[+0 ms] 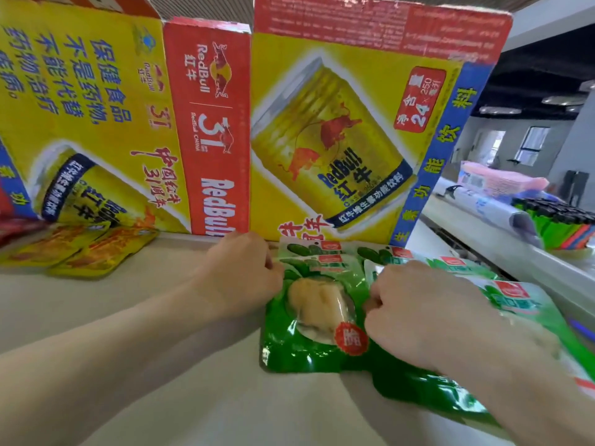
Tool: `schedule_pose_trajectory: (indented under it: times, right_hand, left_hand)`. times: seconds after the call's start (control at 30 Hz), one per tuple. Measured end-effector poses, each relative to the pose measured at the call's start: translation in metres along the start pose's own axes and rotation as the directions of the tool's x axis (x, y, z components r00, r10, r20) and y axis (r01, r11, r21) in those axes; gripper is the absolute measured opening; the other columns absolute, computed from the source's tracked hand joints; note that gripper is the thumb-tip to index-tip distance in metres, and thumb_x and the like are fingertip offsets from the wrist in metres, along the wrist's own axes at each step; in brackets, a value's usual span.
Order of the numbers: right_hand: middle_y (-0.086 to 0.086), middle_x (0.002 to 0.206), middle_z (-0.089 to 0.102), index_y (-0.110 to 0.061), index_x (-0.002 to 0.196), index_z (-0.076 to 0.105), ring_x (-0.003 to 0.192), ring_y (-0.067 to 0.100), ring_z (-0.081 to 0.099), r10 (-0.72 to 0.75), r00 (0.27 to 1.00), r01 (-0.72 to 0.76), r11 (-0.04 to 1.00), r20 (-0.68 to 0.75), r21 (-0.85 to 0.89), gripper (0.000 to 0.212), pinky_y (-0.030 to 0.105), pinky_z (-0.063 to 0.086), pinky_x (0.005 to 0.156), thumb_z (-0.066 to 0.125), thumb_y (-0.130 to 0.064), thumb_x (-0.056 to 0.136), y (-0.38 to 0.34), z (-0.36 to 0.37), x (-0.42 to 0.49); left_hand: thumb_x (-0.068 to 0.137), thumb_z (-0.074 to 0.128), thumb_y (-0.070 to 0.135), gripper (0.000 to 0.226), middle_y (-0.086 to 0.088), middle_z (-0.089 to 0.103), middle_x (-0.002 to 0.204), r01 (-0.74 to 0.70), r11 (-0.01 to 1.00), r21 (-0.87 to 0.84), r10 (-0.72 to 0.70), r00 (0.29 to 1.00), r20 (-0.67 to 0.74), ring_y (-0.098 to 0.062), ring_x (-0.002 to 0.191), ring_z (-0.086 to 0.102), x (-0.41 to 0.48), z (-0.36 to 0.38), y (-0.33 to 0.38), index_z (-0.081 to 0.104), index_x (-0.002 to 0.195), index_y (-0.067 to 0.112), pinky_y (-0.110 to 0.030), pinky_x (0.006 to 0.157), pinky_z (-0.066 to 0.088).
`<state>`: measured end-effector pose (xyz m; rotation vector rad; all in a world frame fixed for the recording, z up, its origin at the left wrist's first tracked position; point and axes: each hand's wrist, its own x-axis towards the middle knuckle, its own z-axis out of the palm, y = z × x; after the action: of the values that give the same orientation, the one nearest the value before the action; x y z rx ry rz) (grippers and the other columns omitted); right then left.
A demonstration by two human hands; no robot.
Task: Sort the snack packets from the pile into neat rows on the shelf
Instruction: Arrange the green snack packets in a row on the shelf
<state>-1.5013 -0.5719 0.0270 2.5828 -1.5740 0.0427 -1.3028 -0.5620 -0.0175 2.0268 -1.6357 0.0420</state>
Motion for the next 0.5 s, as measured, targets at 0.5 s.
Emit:
schedule_pose_trajectory:
  times: [0.5]
  right_hand:
    - [-0.003,0.070,0.042,-0.022,0.064,0.035,0.081,0.022,0.053,0.003,1.000,-0.002,0.999,-0.027,0.036,0.036,0.032,0.050,0.083,0.041,-0.037,0.095,-0.008,0.007,-0.001]
  left_hand:
    - [0.095,0.059,0.039,0.048,0.000,0.056,0.056,-0.039,0.999,0.017,0.040,0.998,-0.043,-0.014,0.054,0.054,0.001,0.003,-0.002,0.055,0.056,0.011,-0.025,0.048,0.037]
